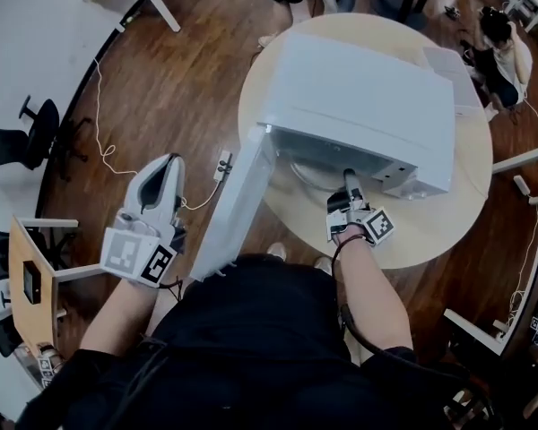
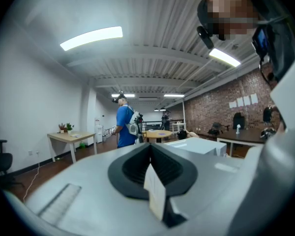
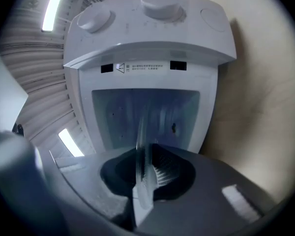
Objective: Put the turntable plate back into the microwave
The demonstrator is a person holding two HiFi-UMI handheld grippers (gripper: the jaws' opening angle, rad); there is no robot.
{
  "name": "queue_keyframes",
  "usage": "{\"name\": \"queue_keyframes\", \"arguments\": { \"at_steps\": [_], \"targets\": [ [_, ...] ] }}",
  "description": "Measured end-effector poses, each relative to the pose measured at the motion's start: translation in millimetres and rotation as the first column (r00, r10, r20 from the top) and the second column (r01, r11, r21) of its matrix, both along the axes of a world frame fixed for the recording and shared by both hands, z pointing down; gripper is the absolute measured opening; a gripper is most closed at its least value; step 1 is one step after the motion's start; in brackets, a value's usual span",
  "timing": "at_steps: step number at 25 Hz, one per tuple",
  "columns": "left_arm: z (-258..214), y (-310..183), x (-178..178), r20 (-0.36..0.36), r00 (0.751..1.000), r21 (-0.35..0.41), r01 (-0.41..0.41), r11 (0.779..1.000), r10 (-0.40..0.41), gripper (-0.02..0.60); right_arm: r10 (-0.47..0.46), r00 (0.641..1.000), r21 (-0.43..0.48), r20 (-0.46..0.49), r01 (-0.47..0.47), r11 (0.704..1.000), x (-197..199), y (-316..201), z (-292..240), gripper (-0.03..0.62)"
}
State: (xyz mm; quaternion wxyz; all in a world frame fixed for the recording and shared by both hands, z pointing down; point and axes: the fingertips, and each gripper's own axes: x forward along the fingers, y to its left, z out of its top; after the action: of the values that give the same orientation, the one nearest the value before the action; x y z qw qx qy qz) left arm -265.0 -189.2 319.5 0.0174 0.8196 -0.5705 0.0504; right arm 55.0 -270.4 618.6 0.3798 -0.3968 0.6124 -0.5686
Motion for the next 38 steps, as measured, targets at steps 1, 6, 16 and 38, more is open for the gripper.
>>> {"name": "queue_keyframes", "arguments": {
  "at_steps": [1, 6, 16, 38],
  "targets": [
    [1, 2, -6, 0.002, 1.000, -0.005, 0.012, 1.000, -0.012, 0.006, 0.016, 1.000, -0.005, 0.006, -0.016, 1.000, 0, -7, -1, 0.030],
    [10, 12, -28, -0.002, 0.998, -0.028, 0.060, 0.998, -0.060, 0.008, 0.098, 0.995, -0.031, 0.018, -0.097, 0.995, 1, -40, -4, 0.031],
    [17, 29, -63, -0.029, 0.989, -0.045, 0.142, 0.989, -0.143, 0.008, 0.167, 0.983, -0.091, -0.075, -0.174, 0.981, 1, -76, 1, 0.051],
    [21, 54, -98, -0.048, 0.974, -0.047, 0.219, 0.975, -0.221, 0.006, 0.053, 0.899, -0.391, -0.435, -0.241, 0.888, 16, -67, 40, 0.107]
  ]
}}
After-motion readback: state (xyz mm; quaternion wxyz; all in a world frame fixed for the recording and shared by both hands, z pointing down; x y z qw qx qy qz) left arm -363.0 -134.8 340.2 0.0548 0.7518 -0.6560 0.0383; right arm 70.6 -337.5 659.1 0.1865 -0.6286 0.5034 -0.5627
